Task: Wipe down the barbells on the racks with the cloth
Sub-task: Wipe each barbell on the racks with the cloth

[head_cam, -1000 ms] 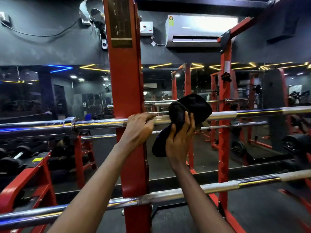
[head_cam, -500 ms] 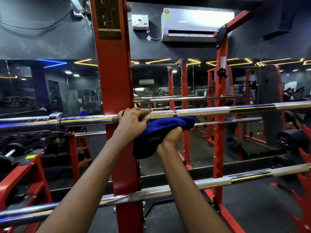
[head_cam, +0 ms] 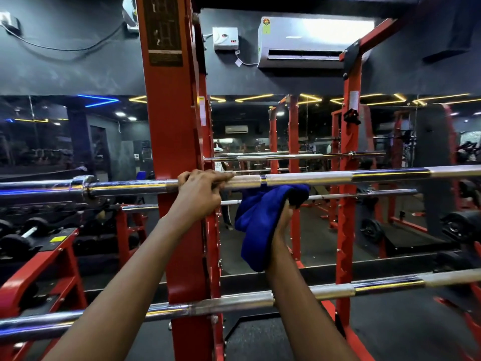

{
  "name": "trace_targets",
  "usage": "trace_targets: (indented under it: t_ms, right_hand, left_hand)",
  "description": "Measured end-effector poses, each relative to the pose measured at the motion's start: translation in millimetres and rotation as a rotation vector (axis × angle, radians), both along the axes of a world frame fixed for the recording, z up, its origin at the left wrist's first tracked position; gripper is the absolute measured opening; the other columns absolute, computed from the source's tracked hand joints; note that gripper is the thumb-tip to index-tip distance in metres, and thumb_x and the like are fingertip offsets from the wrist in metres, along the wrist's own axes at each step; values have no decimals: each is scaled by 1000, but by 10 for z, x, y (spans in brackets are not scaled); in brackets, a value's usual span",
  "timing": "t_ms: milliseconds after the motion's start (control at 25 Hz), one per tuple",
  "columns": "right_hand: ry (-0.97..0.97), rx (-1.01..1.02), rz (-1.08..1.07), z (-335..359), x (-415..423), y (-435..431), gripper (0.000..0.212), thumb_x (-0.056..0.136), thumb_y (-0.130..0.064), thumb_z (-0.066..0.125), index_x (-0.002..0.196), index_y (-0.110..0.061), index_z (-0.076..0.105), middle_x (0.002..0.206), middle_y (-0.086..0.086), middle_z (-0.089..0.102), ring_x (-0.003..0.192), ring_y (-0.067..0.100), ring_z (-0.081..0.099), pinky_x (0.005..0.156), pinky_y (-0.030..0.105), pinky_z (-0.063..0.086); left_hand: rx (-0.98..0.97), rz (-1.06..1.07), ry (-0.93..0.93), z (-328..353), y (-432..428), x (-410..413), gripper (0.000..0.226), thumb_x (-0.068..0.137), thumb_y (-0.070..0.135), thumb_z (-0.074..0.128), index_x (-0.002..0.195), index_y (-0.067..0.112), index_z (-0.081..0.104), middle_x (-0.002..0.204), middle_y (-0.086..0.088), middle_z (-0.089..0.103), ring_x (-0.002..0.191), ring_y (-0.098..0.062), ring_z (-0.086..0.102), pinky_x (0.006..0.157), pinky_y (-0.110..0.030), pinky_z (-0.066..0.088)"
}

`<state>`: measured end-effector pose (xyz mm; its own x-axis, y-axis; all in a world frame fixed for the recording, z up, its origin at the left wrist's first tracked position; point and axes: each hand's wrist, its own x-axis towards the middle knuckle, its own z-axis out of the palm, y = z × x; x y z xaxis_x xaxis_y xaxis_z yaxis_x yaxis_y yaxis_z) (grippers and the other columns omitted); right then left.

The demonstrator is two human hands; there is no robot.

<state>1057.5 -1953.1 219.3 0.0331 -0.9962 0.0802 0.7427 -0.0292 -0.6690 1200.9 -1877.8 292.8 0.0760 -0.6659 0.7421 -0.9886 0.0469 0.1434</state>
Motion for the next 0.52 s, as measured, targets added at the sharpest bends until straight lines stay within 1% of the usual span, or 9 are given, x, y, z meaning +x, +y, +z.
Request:
trace_targets:
  t_ms: [40, 80, 120, 200, 240, 320, 360, 440, 520]
  right_hand:
    - [-58, -20, -142, 85, 25, -33, 29, 105, -13, 52, 130, 0, 46, 112, 14, 56, 91, 21, 57, 70, 10, 50]
    - [-31, -55, -296, 151, 19, -30, 36, 99, -4, 59, 131, 1, 44, 114, 12, 53, 95, 22, 57, 68, 2, 44]
    - [49, -121, -443, 204, -25, 20, 42, 94, 1, 65, 131, -1, 44, 117, 10, 53, 100, 23, 58, 70, 0, 43]
    - [204, -343, -621, 226, -164, 139, 45, 87, -1, 71, 124, -12, 48, 121, 10, 58, 103, 24, 61, 77, 5, 47]
    - [303, -468, -686, 166, -256, 182, 44, 85, -3, 72, 122, -15, 52, 121, 11, 59, 104, 23, 61, 79, 6, 47]
    - [558, -643, -760, 261, -486, 70, 40, 84, -2, 70, 120, -15, 62, 120, 10, 55, 104, 20, 58, 81, 1, 42]
    - [689, -672, -800, 373, -592, -40, 38, 83, -4, 69, 119, -16, 66, 119, 9, 53, 105, 22, 56, 84, 6, 44]
    - [961, -695, -872, 600, -744, -158, 35, 82, -18, 63, 115, -16, 70, 117, 10, 55, 108, 30, 52, 92, 31, 47]
    - [1172, -705, -839, 675, -774, -219, 43, 83, -29, 53, 121, -14, 64, 118, 9, 54, 110, 31, 48, 94, 41, 40]
  left_hand:
    - [6, 12, -47, 35, 4, -78, 52, 91, 15, 50, 134, 43, 58, 129, 15, 63, 114, -11, 52, 99, -30, 20]
    - [17, 16, -82, 81, 2, -162, 52, 89, 14, 49, 134, 39, 60, 127, 12, 66, 112, -13, 56, 102, -31, 24]
    - [31, 15, -93, 138, 12, -247, 51, 88, 15, 49, 133, 36, 62, 124, 8, 68, 106, -15, 60, 100, -32, 32]
    - [65, 16, -30, 235, 31, -356, 46, 88, 16, 50, 126, 34, 68, 108, 6, 73, 84, -16, 64, 73, -25, 45]
    - [83, 21, 19, 255, 35, -369, 43, 89, 18, 50, 123, 36, 70, 96, 10, 73, 71, -12, 61, 59, -22, 42]
    - [88, 29, 64, 254, 43, -365, 39, 91, 22, 51, 120, 41, 70, 84, 14, 69, 59, -5, 56, 49, -20, 35]
    - [81, 30, 62, 240, 41, -360, 39, 91, 24, 51, 120, 42, 69, 89, 14, 72, 60, -4, 57, 48, -20, 36]
    - [68, 36, 31, 208, 35, -362, 39, 92, 24, 51, 122, 41, 68, 100, 10, 74, 66, -7, 61, 50, -21, 40]
    - [51, 50, -15, 197, 11, -400, 38, 93, 26, 50, 124, 35, 68, 108, 7, 73, 76, -11, 64, 58, -24, 47]
